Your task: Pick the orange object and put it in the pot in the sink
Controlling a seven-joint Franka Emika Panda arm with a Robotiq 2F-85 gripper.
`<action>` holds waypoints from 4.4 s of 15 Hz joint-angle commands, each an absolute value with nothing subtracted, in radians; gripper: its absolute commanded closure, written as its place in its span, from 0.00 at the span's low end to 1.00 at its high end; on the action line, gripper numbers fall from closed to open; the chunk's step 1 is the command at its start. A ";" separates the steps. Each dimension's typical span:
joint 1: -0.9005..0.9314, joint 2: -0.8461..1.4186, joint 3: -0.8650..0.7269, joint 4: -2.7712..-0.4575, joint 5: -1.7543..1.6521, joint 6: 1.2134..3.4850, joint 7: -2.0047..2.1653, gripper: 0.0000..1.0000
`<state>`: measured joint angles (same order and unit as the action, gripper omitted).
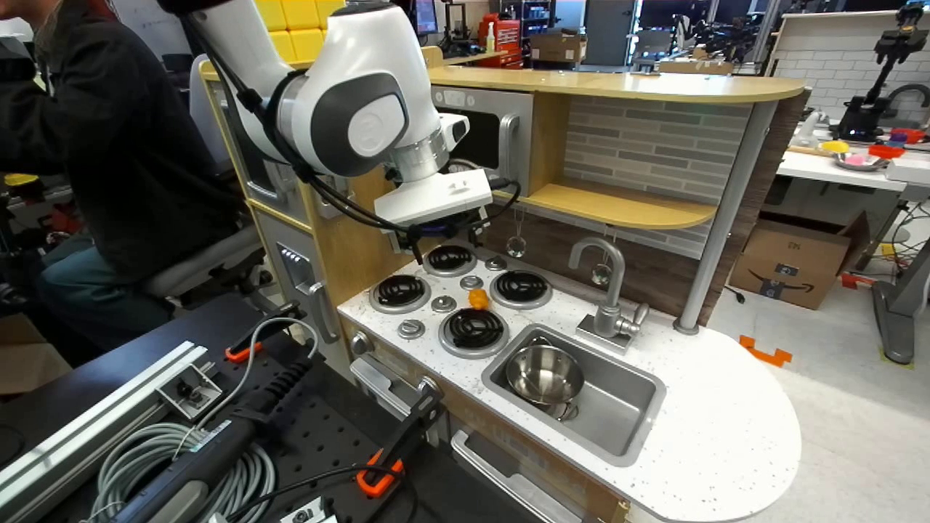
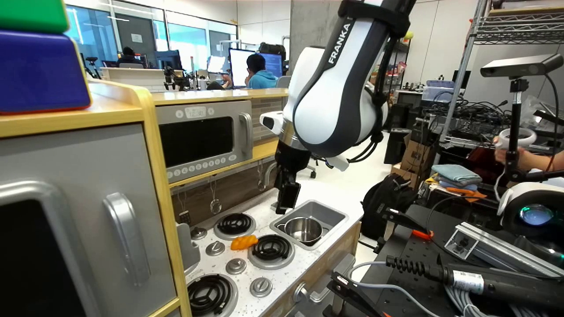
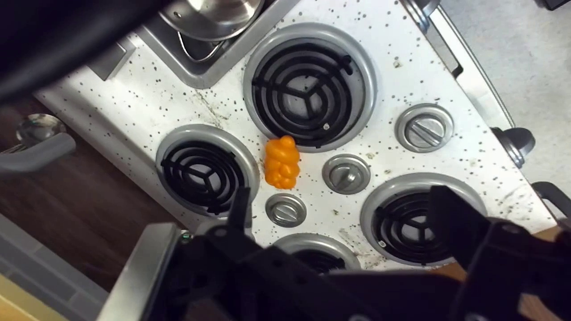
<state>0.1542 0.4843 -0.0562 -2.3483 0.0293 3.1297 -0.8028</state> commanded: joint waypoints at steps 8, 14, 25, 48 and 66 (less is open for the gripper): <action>0.266 0.657 -0.240 -2.214 -0.201 3.206 -0.445 0.00; 0.271 0.861 -0.234 -1.993 -0.200 3.123 -0.282 0.00; 0.244 1.098 -0.138 -1.724 -0.193 3.143 -0.205 0.00; -0.163 0.889 0.192 -1.900 -0.182 2.980 -0.362 0.82; 0.105 1.180 -0.267 -1.619 -0.195 2.781 -0.043 0.82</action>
<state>0.0728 1.1158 -0.2367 -1.7010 -0.1737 2.8554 -0.0930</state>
